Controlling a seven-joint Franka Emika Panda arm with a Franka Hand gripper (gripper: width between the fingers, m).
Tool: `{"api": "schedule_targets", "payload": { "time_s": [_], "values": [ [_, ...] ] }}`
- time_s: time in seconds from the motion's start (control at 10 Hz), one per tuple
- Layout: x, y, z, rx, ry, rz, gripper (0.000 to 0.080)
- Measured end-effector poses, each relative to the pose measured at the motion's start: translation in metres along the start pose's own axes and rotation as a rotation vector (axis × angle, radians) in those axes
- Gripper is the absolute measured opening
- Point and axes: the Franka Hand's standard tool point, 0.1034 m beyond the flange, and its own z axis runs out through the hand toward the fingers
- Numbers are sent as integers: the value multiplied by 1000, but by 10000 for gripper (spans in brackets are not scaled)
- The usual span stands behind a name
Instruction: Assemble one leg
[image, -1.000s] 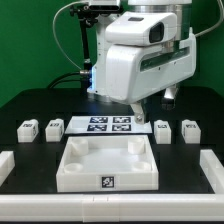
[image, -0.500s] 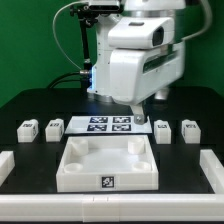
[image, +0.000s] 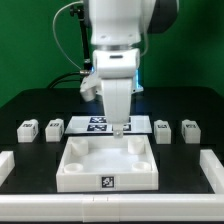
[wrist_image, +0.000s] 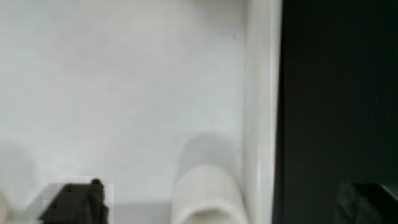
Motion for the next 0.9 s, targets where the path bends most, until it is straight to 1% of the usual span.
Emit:
{"api": "schedule_targets", "payload": {
  "time_s": [0.1,0.2,0.3,0.4,0.5,0.7,0.8,0.9],
  "values": [
    [-4,-3,12,13,6,15,650],
    [-5,-9,21,31,9,27,650],
    [-6,-11,24,37,10,37,650],
    [-6,-11,24,37,10,37,528],
    [-6,-11,24,37,10,38,528],
    [-6,-11,24,38,10,38,245],
    [-6,-11,24,38,10,38,245],
    [-6,-11,23,36,10,37,75]
  ]
}}
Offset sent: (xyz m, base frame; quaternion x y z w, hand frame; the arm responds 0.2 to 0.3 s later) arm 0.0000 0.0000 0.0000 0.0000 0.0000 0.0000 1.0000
